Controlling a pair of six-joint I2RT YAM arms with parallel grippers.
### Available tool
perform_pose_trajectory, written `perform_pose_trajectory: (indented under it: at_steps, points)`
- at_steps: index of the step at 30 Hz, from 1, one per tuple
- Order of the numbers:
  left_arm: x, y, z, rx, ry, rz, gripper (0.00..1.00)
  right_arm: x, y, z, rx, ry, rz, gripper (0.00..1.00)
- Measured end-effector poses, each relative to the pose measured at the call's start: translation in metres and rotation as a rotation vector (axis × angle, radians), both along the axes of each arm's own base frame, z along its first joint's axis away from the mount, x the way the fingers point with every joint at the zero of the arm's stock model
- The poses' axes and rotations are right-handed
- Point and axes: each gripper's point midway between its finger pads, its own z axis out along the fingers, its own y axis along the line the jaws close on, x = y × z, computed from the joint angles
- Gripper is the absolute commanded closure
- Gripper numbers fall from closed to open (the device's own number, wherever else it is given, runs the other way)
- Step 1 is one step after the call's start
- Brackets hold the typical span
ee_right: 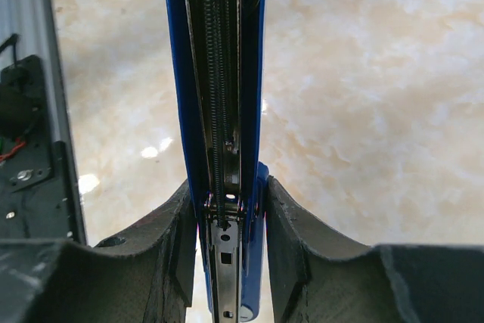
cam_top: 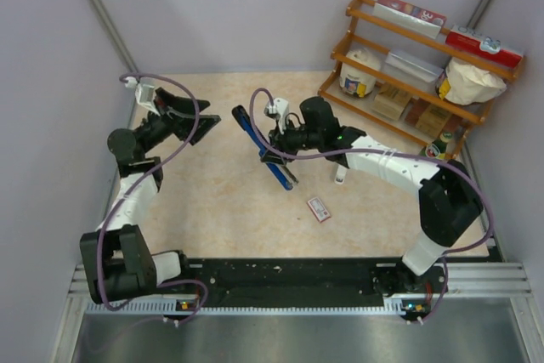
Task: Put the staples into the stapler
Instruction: Place the stapler at the center of the board.
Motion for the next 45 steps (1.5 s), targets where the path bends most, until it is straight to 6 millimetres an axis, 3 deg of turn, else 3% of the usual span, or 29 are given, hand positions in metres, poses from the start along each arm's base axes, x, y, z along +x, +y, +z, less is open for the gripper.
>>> perform_pose_trajectory:
  at_steps: [9, 16, 23, 29, 38, 45]
  points:
    - [-0.002, 0.054, 0.001, 0.098, 0.006, 0.254, 0.01, 0.047, 0.009, -0.034, -0.189, -0.014, -0.141, 1.0]
    - [-0.033, 0.062, 0.001, 0.308, -0.088, 0.422, 0.01, 0.071, 0.023, -0.071, -0.32, 0.028, -0.209, 1.0]
    - [-0.042, 0.075, -0.019, 0.44, -0.014, 0.485, 0.01, 0.068, 0.036, -0.11, -0.436, 0.069, -0.225, 1.0]
    - [-0.04, 0.086, -0.042, 0.495, 0.092, 0.513, 0.01, 0.059, 0.039, -0.125, -0.485, 0.091, -0.219, 1.0]
    - [-0.05, 0.083, -0.034, 0.503, 0.047, 0.526, 0.01, 0.063, 0.04, -0.14, -0.527, 0.087, -0.236, 1.0]
    - [-0.05, 0.083, -0.043, 0.504, 0.065, 0.52, 0.01, 0.064, 0.041, -0.156, -0.567, 0.094, -0.24, 1.0]
